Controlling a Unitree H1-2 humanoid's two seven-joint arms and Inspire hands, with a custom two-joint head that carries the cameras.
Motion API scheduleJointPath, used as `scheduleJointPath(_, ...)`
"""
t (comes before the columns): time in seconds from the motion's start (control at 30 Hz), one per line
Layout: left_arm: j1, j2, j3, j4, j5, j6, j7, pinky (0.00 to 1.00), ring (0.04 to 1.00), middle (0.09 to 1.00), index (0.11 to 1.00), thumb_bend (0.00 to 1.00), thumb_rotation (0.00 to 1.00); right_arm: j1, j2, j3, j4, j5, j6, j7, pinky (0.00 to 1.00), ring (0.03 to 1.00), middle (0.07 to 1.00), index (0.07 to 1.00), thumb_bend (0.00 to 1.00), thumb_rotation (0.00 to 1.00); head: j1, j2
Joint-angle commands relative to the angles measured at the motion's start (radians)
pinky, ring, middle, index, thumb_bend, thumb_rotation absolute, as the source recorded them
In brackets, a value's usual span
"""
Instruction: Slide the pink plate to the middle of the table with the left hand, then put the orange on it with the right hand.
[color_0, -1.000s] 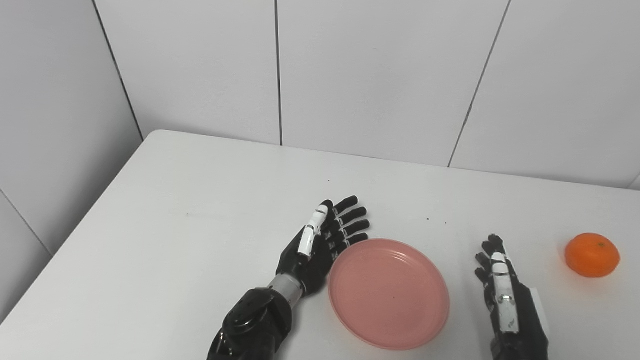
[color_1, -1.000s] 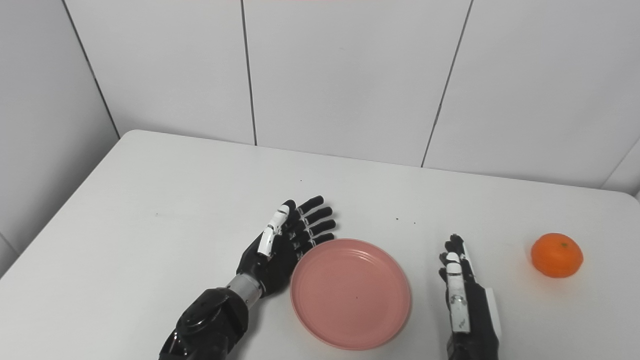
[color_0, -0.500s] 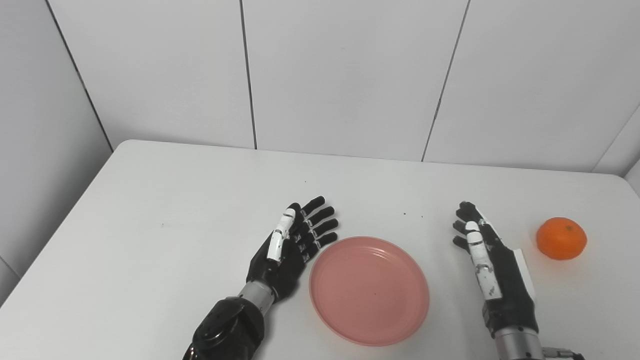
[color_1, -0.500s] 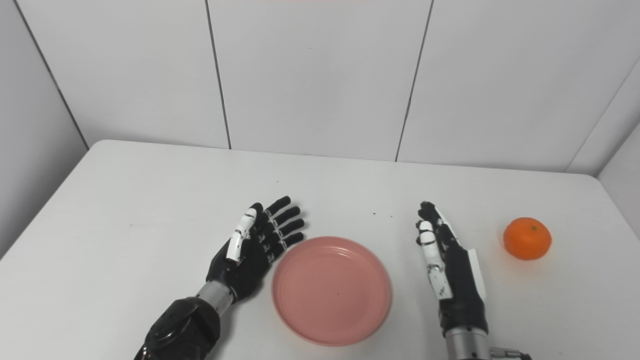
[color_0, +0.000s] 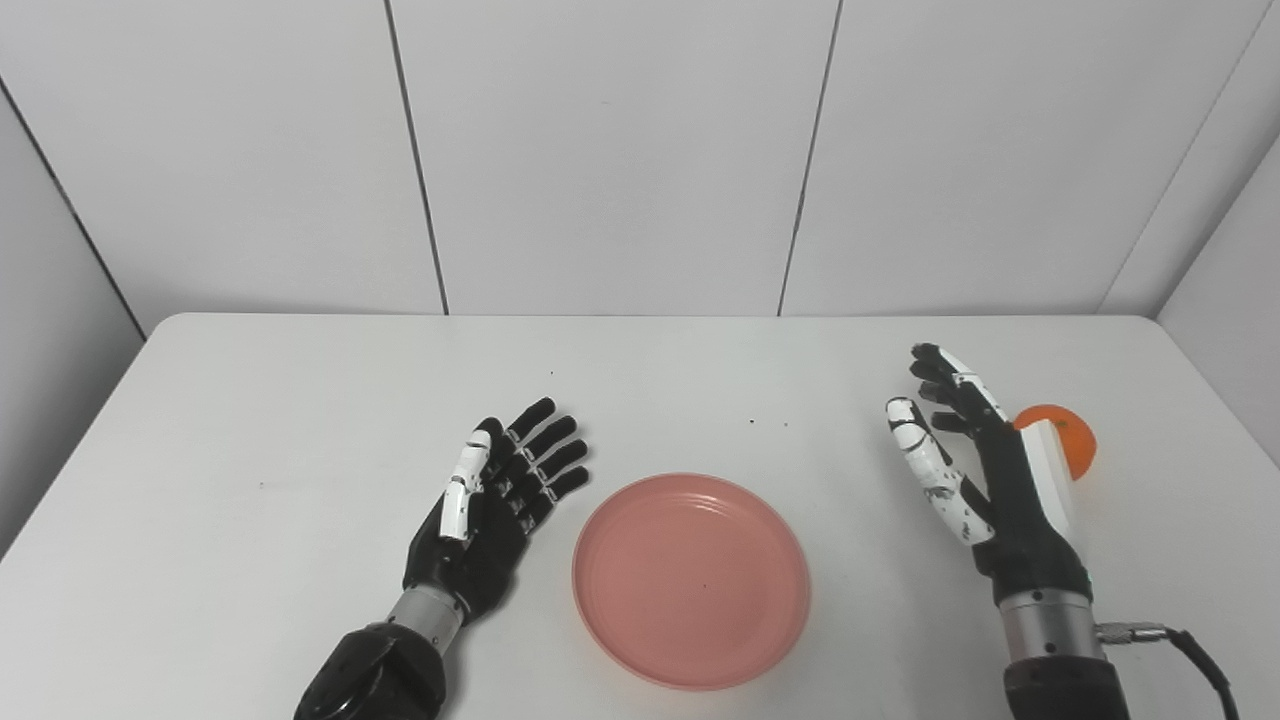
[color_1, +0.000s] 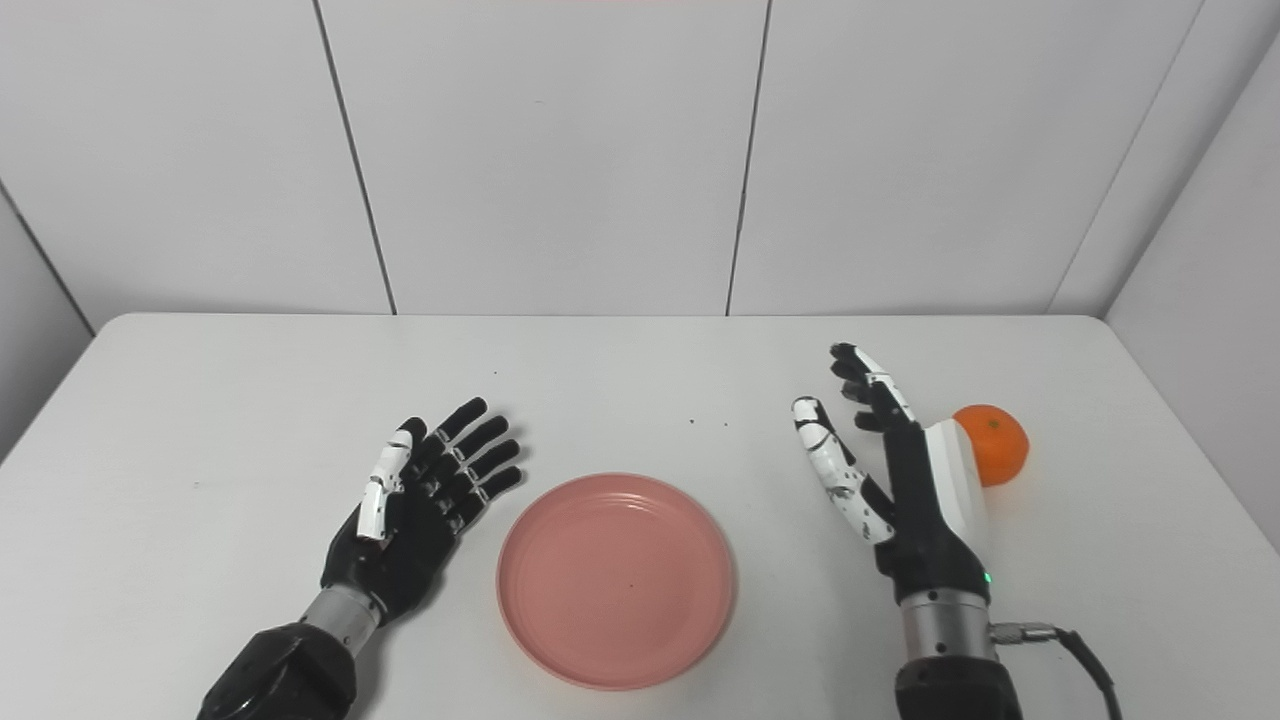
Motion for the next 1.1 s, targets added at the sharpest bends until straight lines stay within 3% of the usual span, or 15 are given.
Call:
scheduleJointPath(0.0, 0.02, 0.018, 0.007, 0.03, -0.001, 0.006, -0.017, 0.86, 0.858, 0.869, 0.862, 0.34, 1.0, -0.034, -0.019, -0.02, -0.024, -0.025, -0.036, -0.024, 0.75, 0.812, 0.826, 0.838, 0.71, 0.83, -0.013, -0.004)
scheduleJointPath(0.3, 0.03, 0.021, 0.021, 0.06, 0.003, -0.011, -0.051, 0.86, 0.863, 0.871, 0.868, 0.33, 1.0, -0.044, -0.032, -0.042, -0.047, -0.149, -0.008, -0.028, 0.77, 0.819, 0.835, 0.843, 0.82, 0.61, -0.122, -0.051)
scheduleJointPath(0.57, 0.024, 0.038, 0.045, 0.14, -0.031, -0.045, -0.115, 0.89, 0.885, 0.89, 0.89, 0.32, 1.0, -0.051, -0.043, -0.065, -0.032, -0.243, -0.008, -0.038, 0.73, 0.817, 0.852, 0.861, 0.83, 0.53, -0.2, -0.091)
scheduleJointPath(0.77, 0.02, 0.044, 0.056, 0.155, -0.041, -0.035, -0.114, 0.9, 0.889, 0.893, 0.893, 0.31, 1.0, -0.067, -0.054, -0.108, -0.004, -0.306, 0.005, -0.051, 0.73, 0.834, 0.868, 0.862, 0.84, 0.48, -0.223, -0.105)
scheduleJointPath(1.07, 0.014, 0.066, 0.061, 0.17, -0.039, -0.041, -0.132, 0.92, 0.902, 0.902, 0.903, 0.3, 1.0, -0.076, -0.07, -0.157, 0.063, -0.31, -0.006, -0.078, 0.77, 0.87, 0.913, 0.91, 0.84, 0.43, -0.262, -0.119)
